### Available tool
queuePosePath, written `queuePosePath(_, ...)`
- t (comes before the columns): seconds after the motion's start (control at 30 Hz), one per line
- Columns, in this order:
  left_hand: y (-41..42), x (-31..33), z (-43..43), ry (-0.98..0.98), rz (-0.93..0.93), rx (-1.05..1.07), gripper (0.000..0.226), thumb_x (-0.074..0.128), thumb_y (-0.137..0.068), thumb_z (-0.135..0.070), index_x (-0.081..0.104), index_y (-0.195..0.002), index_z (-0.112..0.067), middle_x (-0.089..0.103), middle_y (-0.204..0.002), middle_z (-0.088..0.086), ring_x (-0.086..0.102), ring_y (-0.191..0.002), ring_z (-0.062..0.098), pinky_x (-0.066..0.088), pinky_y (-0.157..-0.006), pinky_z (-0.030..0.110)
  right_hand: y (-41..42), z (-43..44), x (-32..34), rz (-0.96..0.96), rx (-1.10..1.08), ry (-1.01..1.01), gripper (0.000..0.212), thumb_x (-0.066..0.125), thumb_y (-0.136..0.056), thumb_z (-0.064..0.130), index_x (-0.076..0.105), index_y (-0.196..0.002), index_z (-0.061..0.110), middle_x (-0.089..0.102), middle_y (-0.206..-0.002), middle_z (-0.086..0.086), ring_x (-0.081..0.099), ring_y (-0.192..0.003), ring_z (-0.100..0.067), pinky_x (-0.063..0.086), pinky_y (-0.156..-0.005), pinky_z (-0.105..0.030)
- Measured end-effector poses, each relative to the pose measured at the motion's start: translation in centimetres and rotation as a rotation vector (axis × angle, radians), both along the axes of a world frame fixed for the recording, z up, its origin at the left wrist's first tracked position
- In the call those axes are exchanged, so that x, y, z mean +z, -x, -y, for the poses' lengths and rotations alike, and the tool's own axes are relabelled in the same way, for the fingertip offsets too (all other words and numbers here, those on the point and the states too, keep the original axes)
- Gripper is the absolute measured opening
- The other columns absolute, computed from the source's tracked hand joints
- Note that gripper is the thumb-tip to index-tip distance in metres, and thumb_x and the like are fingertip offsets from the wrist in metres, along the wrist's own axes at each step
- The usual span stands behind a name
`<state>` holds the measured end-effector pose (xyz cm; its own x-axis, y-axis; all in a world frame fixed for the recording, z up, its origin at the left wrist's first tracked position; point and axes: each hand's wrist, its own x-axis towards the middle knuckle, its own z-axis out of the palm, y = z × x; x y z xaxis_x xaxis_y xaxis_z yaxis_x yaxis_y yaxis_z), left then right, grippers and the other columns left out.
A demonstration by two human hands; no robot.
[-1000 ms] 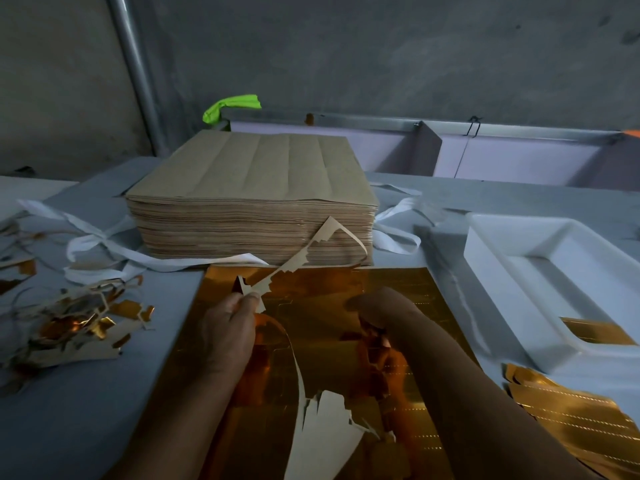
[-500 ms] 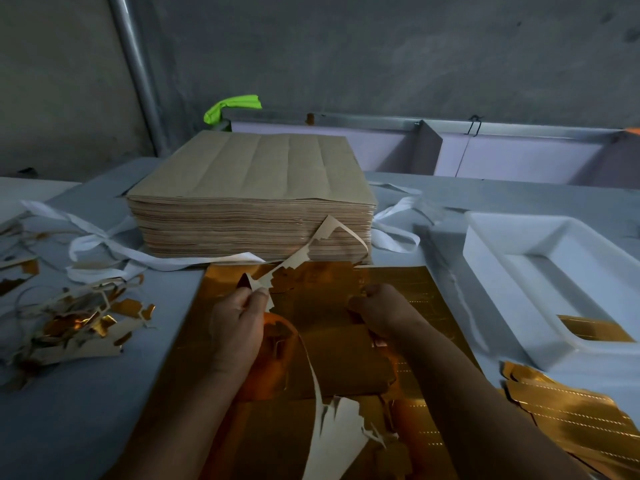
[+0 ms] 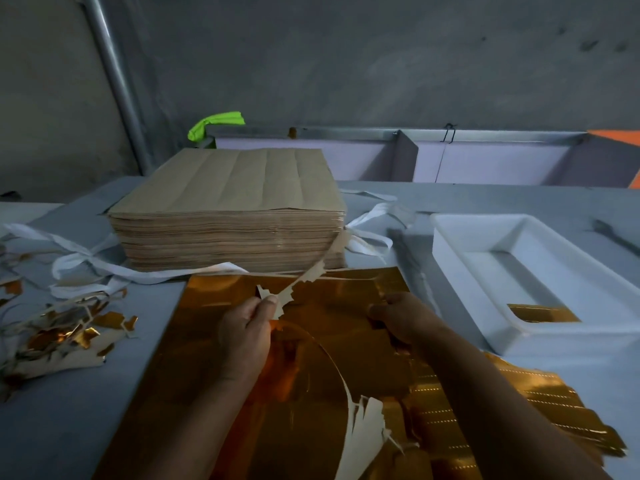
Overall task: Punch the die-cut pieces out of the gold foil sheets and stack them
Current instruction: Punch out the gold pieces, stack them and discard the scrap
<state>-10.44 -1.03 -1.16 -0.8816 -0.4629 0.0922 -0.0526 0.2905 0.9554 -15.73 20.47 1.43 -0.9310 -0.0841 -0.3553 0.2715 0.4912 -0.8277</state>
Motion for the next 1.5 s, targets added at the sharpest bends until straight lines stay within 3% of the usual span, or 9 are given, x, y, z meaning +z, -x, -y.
queuePosePath(0.17,-0.5,0.2,-1.8,-0.016,0.016,-0.041,0.033,0.051,-0.099,-0.032,0.064,-0.083,-0.007,0.052,-0.066,0.009,0.050,-0.063,0.024,0.039,-0.061,0.033,-1.1,-1.9,-0.1,0.038,-0.017,0.030,0.016,0.055,-0.100,0.031,0.056,-0.096,0.016,0.057,-0.072,-0.004,0.055,-0.055,-0.013,0.042,-0.040,-0.020)
queuePosePath(0.33,-1.0,-0.2,-3.5,0.041,0.051,-0.105,0.030,0.051,-0.099,-0.035,0.062,-0.081,-0.013,0.052,-0.068,0.003,0.048,-0.061,0.018,0.038,-0.057,0.029,-2.3,-3.3,-0.6,0.077,-0.041,0.095,0.015,0.055,-0.100,0.029,0.056,-0.103,0.014,0.059,-0.079,-0.007,0.058,-0.062,-0.017,0.047,-0.046,-0.025)
queuePosePath(0.5,-0.4,-1.0,-4.8,0.497,0.221,-0.162,0.008,0.060,-0.094,-0.030,0.054,-0.096,-0.033,0.050,-0.113,-0.007,0.051,-0.096,0.008,0.044,-0.075,0.022,-2.9,-4.0,-1.9,0.059,-0.094,0.073,0.014,0.058,-0.098,0.025,0.059,-0.091,0.012,0.056,-0.068,-0.003,0.056,-0.053,-0.012,0.044,-0.042,-0.021)
queuePosePath(0.63,0.1,-2.1,-5.3,0.540,0.307,-0.140,0.070,0.063,-0.091,-0.030,0.024,-0.148,-0.035,0.038,-0.144,-0.001,0.046,-0.126,0.019,0.044,-0.096,0.033,-2.9,-3.8,-3.2,0.010,-0.187,0.079,0.022,0.061,-0.095,0.024,0.058,-0.076,0.014,0.053,-0.060,0.000,0.053,-0.051,-0.012,0.042,-0.042,-0.020)
queuePosePath(0.7,0.3,-2.6,-5.3,0.592,0.309,-0.170,0.081,0.058,-0.094,-0.034,0.004,-0.153,-0.044,0.036,-0.149,0.000,0.039,-0.135,0.023,0.037,-0.108,0.041,-2.9,-3.7,-3.8,-0.023,-0.220,0.079,0.025,0.061,-0.094,0.023,0.057,-0.071,0.015,0.051,-0.058,-0.001,0.050,-0.052,-0.014,0.043,-0.048,-0.024)
queuePosePath(0.8,0.4,-3.1,-5.1,0.675,0.298,-0.212,0.079,0.051,-0.097,-0.039,-0.006,-0.150,-0.051,0.033,-0.154,-0.002,0.030,-0.142,0.021,0.023,-0.117,0.043,-3.0,-3.5,-4.3,-0.054,-0.241,0.094,0.023,0.061,-0.094,0.026,0.062,-0.074,0.014,0.053,-0.061,-0.002,0.051,-0.058,-0.019,0.044,-0.057,-0.032)
queuePosePath(0.97,0.8,-3.9,-4.8,0.873,0.348,-0.264,0.059,0.034,-0.100,-0.044,0.005,-0.152,-0.048,0.014,-0.163,-0.006,0.010,-0.149,0.017,0.010,-0.119,0.042,-3.0,-3.7,-4.6,-0.054,-0.252,0.113,0.022,0.059,-0.095,0.026,0.063,-0.081,0.011,0.052,-0.061,-0.001,0.050,-0.056,-0.016,0.043,-0.057,-0.032)
queuePosePath(1.3,0.9,-4.2,-4.7,0.894,0.340,-0.263,0.055,0.034,-0.100,-0.046,0.016,-0.152,-0.044,0.014,-0.160,-0.005,0.014,-0.146,0.017,0.014,-0.118,0.042,-3.4,-4.1,-4.0,-0.043,-0.318,0.239,0.017,0.057,-0.098,0.023,0.063,-0.087,0.012,0.053,-0.057,0.001,0.050,-0.037,-0.006,0.041,-0.039,-0.020)
queuePosePath(1.5,0.8,-3.4,-5.0,0.765,0.367,-0.189,0.065,0.053,-0.093,-0.045,0.022,-0.150,-0.043,0.011,-0.154,-0.003,0.030,-0.137,0.023,0.038,-0.110,0.042,-3.7,-4.1,-4.1,-0.074,-0.320,0.232,0.019,0.058,-0.097,0.025,0.064,-0.086,0.010,0.053,-0.062,-0.001,0.049,-0.050,-0.012,0.043,-0.048,-0.026)
